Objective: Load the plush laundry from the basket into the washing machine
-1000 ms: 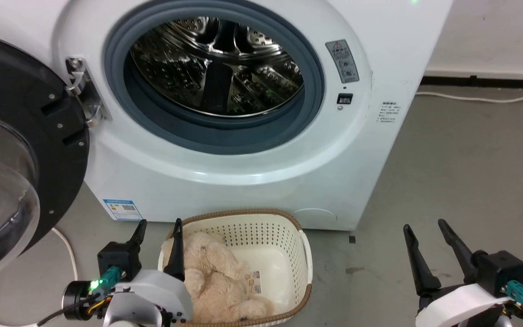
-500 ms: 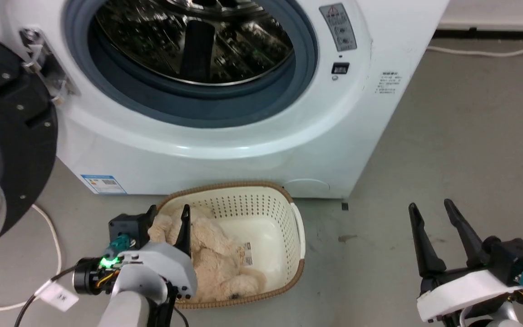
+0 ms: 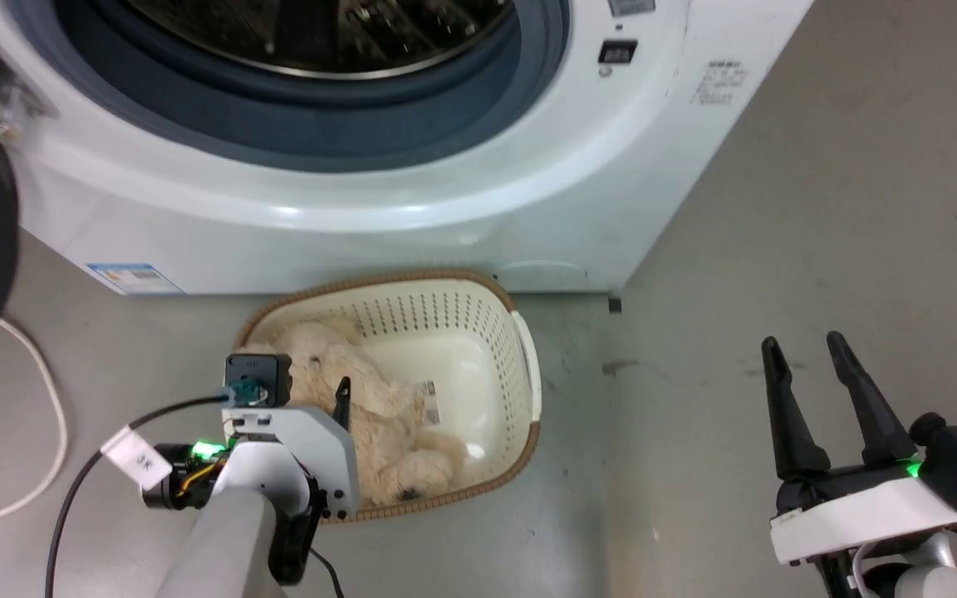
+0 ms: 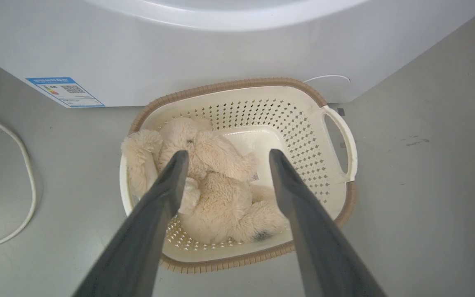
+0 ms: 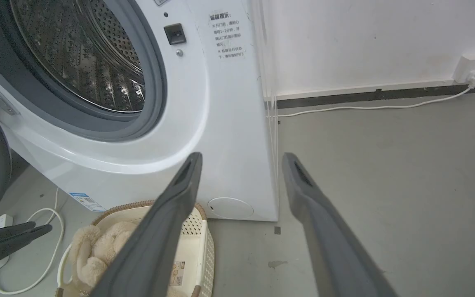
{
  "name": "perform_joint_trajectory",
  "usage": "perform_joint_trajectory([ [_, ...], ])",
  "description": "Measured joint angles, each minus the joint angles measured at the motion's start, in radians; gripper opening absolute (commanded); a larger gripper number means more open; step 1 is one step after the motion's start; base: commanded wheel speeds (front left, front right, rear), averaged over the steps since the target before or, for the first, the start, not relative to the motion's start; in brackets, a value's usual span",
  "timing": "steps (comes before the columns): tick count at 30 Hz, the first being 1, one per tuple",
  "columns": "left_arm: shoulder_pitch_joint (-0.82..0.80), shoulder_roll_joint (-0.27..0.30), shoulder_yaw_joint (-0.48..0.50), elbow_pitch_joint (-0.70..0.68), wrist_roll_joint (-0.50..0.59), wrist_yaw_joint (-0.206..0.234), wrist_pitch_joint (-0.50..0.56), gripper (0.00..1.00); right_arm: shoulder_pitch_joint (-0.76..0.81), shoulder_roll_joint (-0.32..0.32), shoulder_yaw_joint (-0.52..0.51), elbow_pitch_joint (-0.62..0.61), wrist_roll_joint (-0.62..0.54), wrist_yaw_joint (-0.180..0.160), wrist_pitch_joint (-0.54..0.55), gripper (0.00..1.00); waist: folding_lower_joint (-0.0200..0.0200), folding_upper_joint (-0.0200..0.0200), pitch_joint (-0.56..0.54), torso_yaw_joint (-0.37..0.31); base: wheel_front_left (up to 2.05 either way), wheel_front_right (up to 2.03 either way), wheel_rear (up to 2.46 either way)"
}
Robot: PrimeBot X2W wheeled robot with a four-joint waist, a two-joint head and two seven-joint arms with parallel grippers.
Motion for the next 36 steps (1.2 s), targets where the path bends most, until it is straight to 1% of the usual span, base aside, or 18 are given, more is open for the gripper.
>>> perform_joint_trajectory([
  [13, -0.126, 0.047, -0.059, 0.142, -0.023, 0.036, 0.078, 1.00, -0.013, 0.000, -0.007, -0.034, 0.062, 0.000, -0.026, 1.00, 0.0000, 0.0000, 0.146, -0.033, 0.00, 0.00, 0.00],
  [14, -0.145, 0.057, -0.072, 0.165, -0.023, 0.046, 0.092, 1.00, -0.017, 0.000, -0.007, -0.039, 0.067, 0.000, -0.031, 1.00, -0.0001, 0.0000, 0.168, -0.037, 0.00, 0.00, 0.00],
  [18, -0.173, 0.069, -0.091, 0.200, -0.023, 0.062, 0.109, 1.00, -0.023, 0.000, -0.009, -0.051, 0.077, 0.000, -0.038, 1.00, -0.0001, 0.0000, 0.201, -0.042, 0.00, 0.00, 0.00],
  [19, -0.193, 0.080, -0.098, 0.222, -0.026, 0.077, 0.117, 1.00, -0.026, 0.000, -0.011, -0.057, 0.084, 0.000, -0.041, 1.00, 0.0000, 0.0000, 0.224, -0.044, 0.00, 0.00, 0.00],
  [20, -0.193, 0.080, -0.098, 0.222, -0.026, 0.077, 0.117, 1.00, -0.026, 0.000, -0.011, -0.057, 0.084, 0.000, -0.041, 1.00, 0.0000, 0.0000, 0.224, -0.044, 0.00, 0.00, 0.00],
  [21, -0.212, 0.091, -0.106, 0.245, -0.028, 0.090, 0.125, 1.00, -0.030, 0.000, -0.011, -0.062, 0.093, 0.000, -0.045, 1.00, 0.0000, 0.0000, 0.246, -0.047, 0.00, 0.00, 0.00],
  [22, -0.212, 0.091, -0.106, 0.245, -0.028, 0.090, 0.125, 1.00, -0.030, 0.000, -0.011, -0.062, 0.093, 0.000, -0.045, 1.00, 0.0000, 0.0000, 0.246, -0.047, 0.00, 0.00, 0.00],
  [24, -0.238, 0.099, -0.116, 0.270, -0.032, 0.106, 0.126, 1.00, -0.032, 0.000, -0.011, -0.072, 0.108, 0.000, -0.050, 1.00, 0.0000, 0.0000, 0.280, -0.049, 0.00, 0.00, 0.00],
  [27, -0.254, 0.104, -0.121, 0.283, -0.041, 0.112, 0.125, 1.00, -0.032, 0.000, -0.010, -0.079, 0.116, 0.000, -0.055, 1.00, 0.0000, 0.0000, 0.302, -0.050, 0.00, 0.00, 0.00],
  [30, -0.281, 0.118, -0.131, 0.314, -0.061, 0.130, 0.125, 1.00, -0.033, 0.000, -0.010, -0.092, 0.133, 0.000, -0.064, 1.00, 0.0000, 0.0000, 0.346, -0.052, 0.00, 0.00, 0.00],
  [36, -0.327, 0.128, -0.149, 0.347, -0.084, 0.142, 0.110, 1.00, -0.037, 0.000, -0.011, -0.106, 0.156, 0.000, -0.076, 1.00, 0.0000, 0.0000, 0.409, -0.054, 0.00, 0.00, 0.00],
])
